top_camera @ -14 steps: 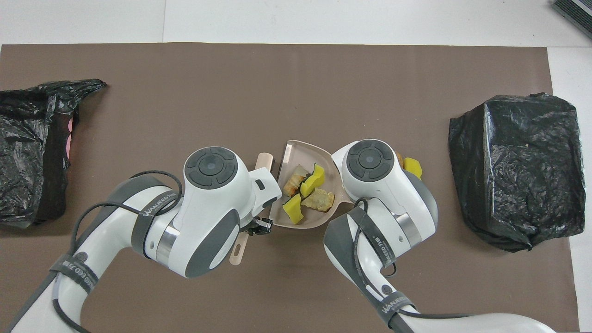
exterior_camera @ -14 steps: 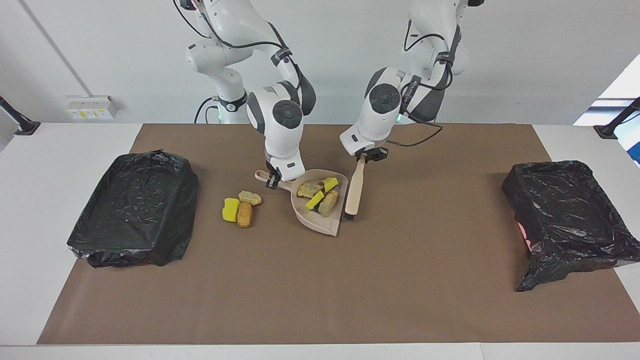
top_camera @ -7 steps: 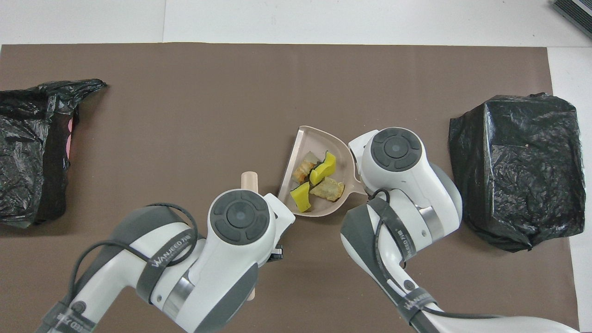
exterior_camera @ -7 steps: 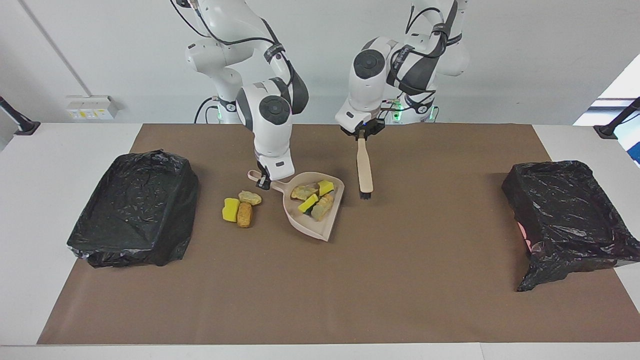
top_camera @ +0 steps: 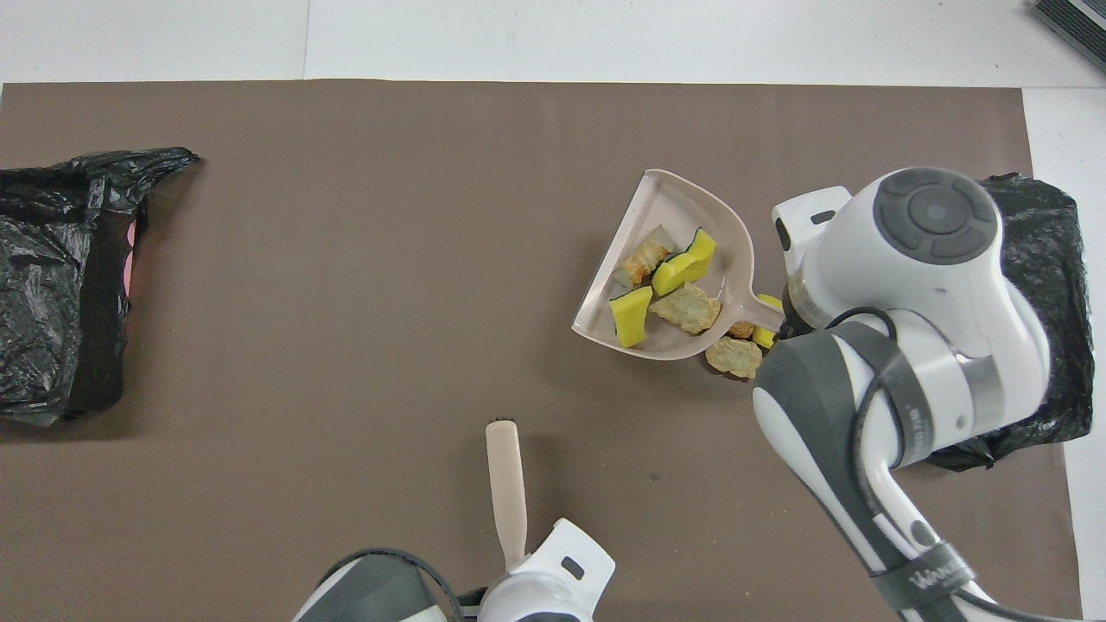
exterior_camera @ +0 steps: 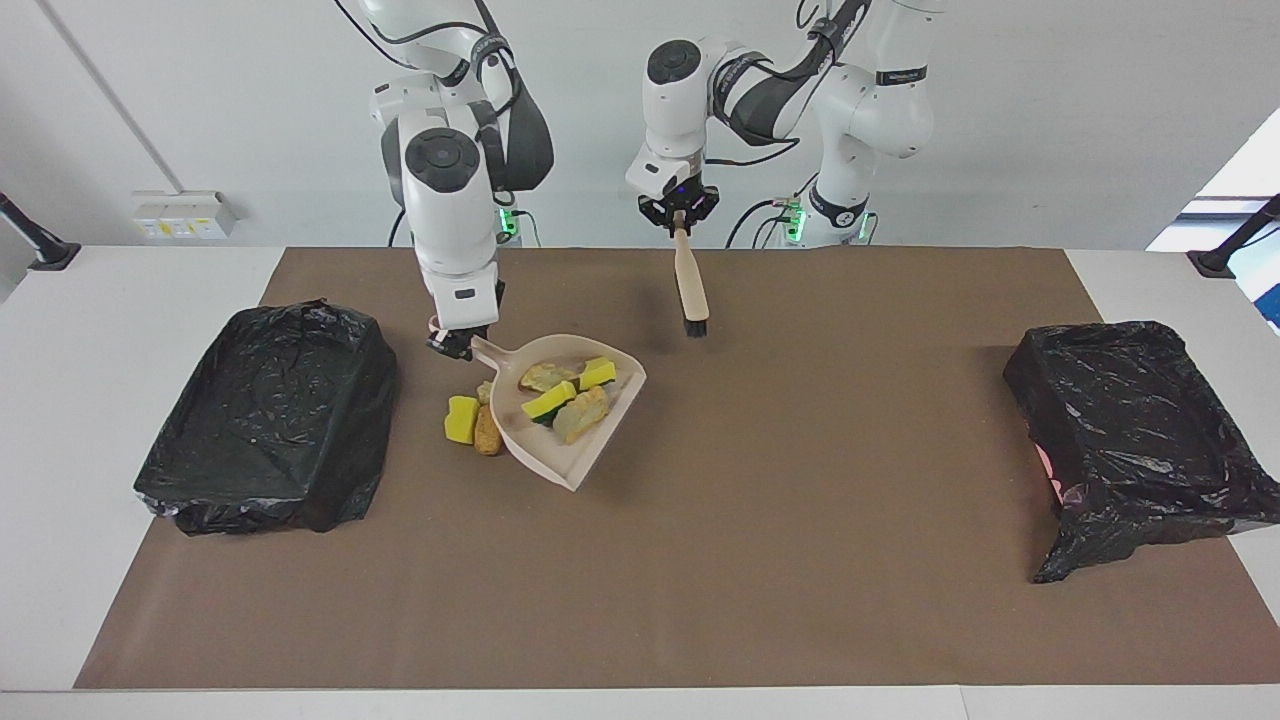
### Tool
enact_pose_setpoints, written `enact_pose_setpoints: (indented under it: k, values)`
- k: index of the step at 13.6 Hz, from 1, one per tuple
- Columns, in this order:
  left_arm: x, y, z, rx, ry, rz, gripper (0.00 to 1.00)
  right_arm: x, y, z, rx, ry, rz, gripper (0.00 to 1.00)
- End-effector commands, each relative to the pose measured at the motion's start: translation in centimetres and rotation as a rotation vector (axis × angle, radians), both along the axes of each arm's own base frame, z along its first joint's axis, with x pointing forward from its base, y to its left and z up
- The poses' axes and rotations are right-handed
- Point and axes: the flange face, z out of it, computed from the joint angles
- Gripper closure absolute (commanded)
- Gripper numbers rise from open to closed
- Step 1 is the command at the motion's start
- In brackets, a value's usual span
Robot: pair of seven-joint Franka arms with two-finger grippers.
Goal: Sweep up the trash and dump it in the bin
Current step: 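Carry the loaded dustpan over the black bag with the right gripper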
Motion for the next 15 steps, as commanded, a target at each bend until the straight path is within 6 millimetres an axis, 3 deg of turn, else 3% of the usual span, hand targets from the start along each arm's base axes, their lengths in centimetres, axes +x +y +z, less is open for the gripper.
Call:
enact_pose_setpoints:
  k: [1,4,8,11,13,15]
  values:
    - [-3.1,0.8,-2.1,-0.03,-0.03,-0.001,1.0,0.6,-7.3,3.2,0.031,-0.015,-0.013,1.0]
    - [-4.9,1.0,-4.2,-0.05,-0.022,-0.019,1.0,-0.1,-16.9,3.2,0.05,0.027,-0.12,1.0]
    - [-5.0,1.1,-5.1,-0.084,-0.007,-0.024,1.0,-3.7,-30.5,3.4,0.064,0.061,-0.201,1.0]
    - [-5.7,1.2,-6.0,-0.067,0.004,-0.034,1.0,-5.0,-36.4,5.4,-0.007,0.046,-0.139,1.0]
    - [-5.9,1.7,-6.7,-0.053,0.01,-0.033,1.0,-4.8,-39.8,3.4,-0.032,0.096,-0.125,1.0]
    - [-6.0,1.7,-6.9,-0.053,0.013,-0.038,1.0,-3.9,-41.3,3.6,-0.075,0.088,-0.061,1.0]
